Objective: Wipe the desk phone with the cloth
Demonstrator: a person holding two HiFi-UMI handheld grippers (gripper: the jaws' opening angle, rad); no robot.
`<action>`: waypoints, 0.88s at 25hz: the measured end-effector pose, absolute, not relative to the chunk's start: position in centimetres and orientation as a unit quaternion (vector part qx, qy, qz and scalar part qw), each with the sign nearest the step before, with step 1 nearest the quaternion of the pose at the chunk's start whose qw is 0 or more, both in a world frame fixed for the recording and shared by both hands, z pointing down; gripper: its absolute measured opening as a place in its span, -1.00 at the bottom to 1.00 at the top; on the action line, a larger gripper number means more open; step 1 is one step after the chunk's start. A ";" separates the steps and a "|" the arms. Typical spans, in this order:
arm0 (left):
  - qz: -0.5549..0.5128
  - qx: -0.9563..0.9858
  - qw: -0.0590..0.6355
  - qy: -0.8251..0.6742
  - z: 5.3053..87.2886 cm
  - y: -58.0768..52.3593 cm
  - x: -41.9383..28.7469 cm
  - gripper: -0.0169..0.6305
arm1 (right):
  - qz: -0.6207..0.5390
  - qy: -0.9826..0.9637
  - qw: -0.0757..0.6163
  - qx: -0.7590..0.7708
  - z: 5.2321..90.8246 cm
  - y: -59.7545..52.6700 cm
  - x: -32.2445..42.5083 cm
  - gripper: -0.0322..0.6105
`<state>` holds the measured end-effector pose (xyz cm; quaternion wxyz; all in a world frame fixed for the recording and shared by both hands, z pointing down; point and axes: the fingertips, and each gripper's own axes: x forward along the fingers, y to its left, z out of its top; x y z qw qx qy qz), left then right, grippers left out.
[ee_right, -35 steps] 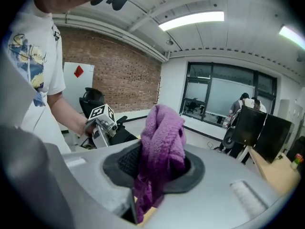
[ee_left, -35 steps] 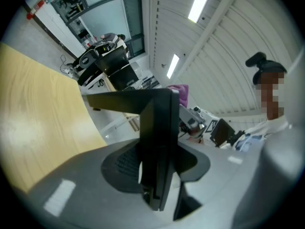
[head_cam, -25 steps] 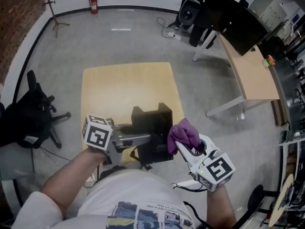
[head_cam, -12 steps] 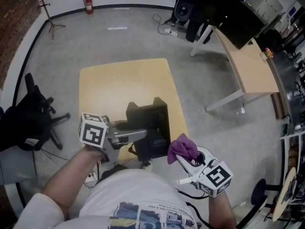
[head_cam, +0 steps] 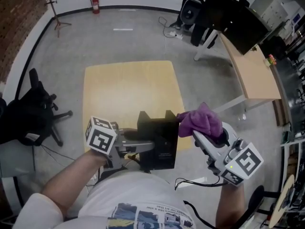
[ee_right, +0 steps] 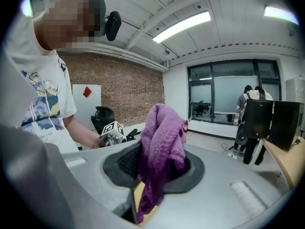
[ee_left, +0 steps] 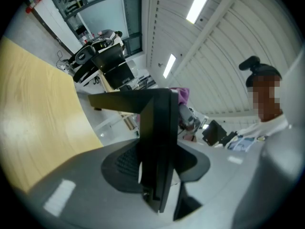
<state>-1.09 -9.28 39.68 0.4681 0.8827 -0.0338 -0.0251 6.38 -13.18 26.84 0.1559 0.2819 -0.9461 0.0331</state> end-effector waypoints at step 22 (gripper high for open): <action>-0.019 0.886 0.462 -0.022 38.4 -6.3 0.8 -0.38 | 0.132 -0.943 0.289 0.100 35.1 -18.2 1.4 -0.57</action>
